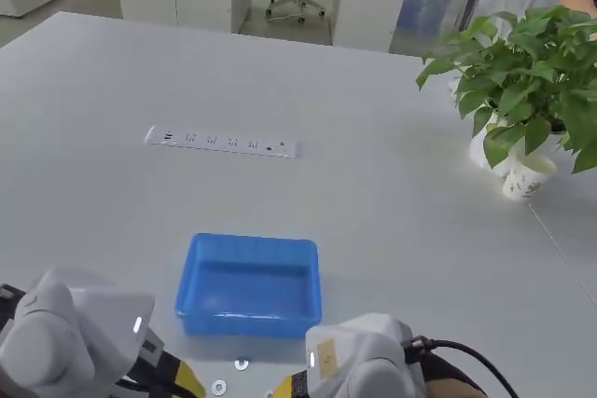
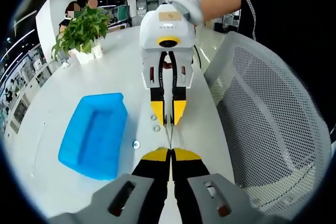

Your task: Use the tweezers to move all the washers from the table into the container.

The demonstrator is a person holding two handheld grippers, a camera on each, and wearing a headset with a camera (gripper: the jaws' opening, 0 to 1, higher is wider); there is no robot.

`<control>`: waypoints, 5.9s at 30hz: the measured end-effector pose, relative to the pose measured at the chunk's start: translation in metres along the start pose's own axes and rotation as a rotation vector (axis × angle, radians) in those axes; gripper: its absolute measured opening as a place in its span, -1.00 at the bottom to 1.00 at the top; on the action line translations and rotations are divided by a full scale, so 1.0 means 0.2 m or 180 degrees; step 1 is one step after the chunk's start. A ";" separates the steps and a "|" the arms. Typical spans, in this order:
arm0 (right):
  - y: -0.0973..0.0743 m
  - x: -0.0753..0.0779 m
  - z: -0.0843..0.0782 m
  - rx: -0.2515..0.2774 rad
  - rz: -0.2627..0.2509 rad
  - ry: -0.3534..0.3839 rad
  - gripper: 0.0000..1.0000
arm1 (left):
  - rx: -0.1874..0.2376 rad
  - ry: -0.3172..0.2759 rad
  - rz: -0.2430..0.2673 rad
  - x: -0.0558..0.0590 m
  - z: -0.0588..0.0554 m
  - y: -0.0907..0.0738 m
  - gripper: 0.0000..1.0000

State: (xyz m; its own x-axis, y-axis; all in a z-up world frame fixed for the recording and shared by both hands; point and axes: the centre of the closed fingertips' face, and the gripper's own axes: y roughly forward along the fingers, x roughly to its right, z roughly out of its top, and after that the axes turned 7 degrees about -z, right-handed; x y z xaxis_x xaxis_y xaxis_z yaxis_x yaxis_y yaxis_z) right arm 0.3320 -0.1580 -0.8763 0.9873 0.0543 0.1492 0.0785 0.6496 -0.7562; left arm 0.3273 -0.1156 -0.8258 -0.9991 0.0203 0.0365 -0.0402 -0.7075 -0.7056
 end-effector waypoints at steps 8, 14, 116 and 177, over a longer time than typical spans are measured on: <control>-0.02 -0.01 -0.01 -0.0008 -0.0003 -0.0012 -0.71 | 0.0053 0.0061 -0.0011 0.00 0.07 -0.02 -0.92; -0.03 0.00 0.02 0.0060 -0.0046 0.0012 -0.69 | 0.0103 0.0112 -0.0024 -0.01 0.13 -0.02 -0.92; -0.09 0.04 0.00 0.0265 -0.0291 0.0251 -0.77 | 0.0635 0.0208 -0.0158 -0.05 0.44 0.05 -0.94; -0.10 0.17 -0.05 0.0209 -0.0565 0.0313 -0.74 | 0.0407 0.0420 -0.0284 -0.19 0.47 0.11 -0.93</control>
State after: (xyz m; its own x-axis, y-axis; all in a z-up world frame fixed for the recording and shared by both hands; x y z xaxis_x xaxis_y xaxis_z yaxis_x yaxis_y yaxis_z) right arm 0.3648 -0.1764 -0.8627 0.9678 -0.1375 0.2110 0.2463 0.6906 -0.6800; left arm 0.3657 -0.1977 -0.7765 -0.9849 0.1733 -0.0040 -0.1353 -0.7825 -0.6077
